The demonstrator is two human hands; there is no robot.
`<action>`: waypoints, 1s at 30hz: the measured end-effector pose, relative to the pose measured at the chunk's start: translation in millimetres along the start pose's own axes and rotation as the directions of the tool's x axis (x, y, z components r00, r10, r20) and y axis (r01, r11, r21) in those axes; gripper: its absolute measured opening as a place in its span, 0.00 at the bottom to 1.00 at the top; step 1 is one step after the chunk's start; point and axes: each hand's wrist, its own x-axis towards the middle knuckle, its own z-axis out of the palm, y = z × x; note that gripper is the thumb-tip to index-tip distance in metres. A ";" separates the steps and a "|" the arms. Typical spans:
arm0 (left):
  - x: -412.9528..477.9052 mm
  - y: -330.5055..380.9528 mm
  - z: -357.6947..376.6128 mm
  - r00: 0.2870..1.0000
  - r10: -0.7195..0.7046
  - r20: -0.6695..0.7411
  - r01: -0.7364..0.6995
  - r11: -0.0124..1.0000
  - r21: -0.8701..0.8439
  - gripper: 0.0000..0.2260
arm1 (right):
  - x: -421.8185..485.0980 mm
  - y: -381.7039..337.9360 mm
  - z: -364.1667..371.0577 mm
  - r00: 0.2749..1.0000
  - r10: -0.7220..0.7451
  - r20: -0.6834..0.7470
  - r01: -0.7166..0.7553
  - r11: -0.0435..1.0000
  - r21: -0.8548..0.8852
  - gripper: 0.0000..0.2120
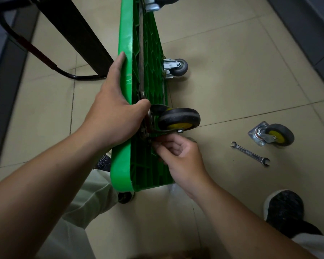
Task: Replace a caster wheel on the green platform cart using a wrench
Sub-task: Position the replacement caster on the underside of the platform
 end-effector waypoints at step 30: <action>-1.3 -0.9 6.7 0.989 0.101 -0.104 -0.094 0.993 0.072 0.38 | 68.4 127.4 -282.2 0.859 0.206 -0.468 -0.492 0.082 -0.867 0.31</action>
